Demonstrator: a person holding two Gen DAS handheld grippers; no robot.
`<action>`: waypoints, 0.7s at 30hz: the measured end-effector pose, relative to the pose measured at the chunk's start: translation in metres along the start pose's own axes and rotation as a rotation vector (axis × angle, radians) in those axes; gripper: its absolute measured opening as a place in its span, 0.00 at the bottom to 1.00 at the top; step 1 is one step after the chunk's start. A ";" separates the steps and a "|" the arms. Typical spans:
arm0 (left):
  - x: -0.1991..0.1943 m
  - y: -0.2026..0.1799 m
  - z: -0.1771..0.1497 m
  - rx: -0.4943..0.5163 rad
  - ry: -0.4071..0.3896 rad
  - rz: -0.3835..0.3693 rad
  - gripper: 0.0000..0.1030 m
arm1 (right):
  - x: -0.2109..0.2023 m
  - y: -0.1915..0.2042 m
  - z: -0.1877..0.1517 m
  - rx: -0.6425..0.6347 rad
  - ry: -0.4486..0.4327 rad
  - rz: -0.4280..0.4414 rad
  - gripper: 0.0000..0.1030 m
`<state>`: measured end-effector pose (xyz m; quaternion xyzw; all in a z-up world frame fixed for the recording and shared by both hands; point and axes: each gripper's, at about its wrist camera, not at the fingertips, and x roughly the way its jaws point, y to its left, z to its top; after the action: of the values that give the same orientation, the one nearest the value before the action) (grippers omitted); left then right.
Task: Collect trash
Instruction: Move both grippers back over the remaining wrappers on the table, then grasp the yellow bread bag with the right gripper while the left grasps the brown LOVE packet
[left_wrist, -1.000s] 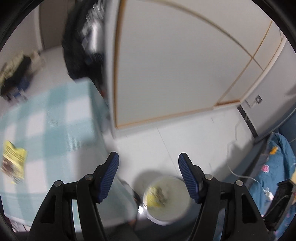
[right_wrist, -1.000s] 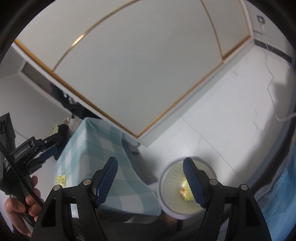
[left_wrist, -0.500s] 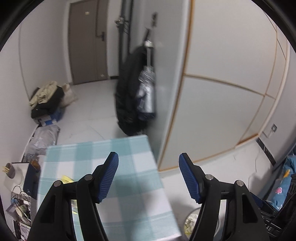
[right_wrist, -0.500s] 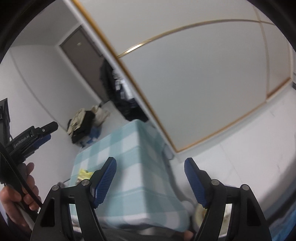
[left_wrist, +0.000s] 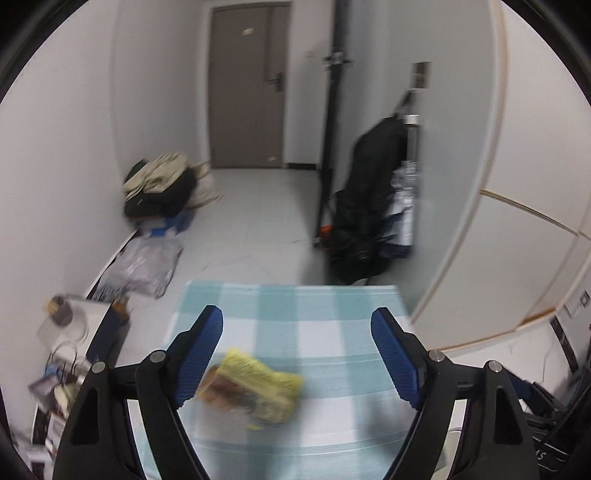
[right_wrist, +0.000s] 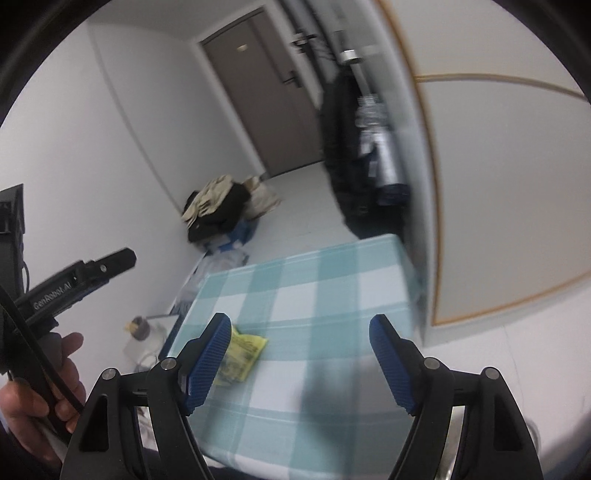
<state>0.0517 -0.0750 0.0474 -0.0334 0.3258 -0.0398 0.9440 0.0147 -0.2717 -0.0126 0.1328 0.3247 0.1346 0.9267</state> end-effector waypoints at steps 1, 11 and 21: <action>0.002 0.011 -0.004 -0.016 0.006 0.012 0.78 | 0.005 0.005 0.001 -0.016 0.008 0.002 0.75; 0.037 0.101 -0.037 -0.150 0.044 0.088 0.78 | 0.085 0.063 -0.005 -0.186 0.137 0.042 0.84; 0.065 0.147 -0.056 -0.281 0.159 0.012 0.78 | 0.177 0.086 -0.032 -0.337 0.343 0.041 0.84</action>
<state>0.0759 0.0625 -0.0500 -0.1601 0.4021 0.0092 0.9015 0.1139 -0.1272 -0.1085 -0.0419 0.4477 0.2265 0.8640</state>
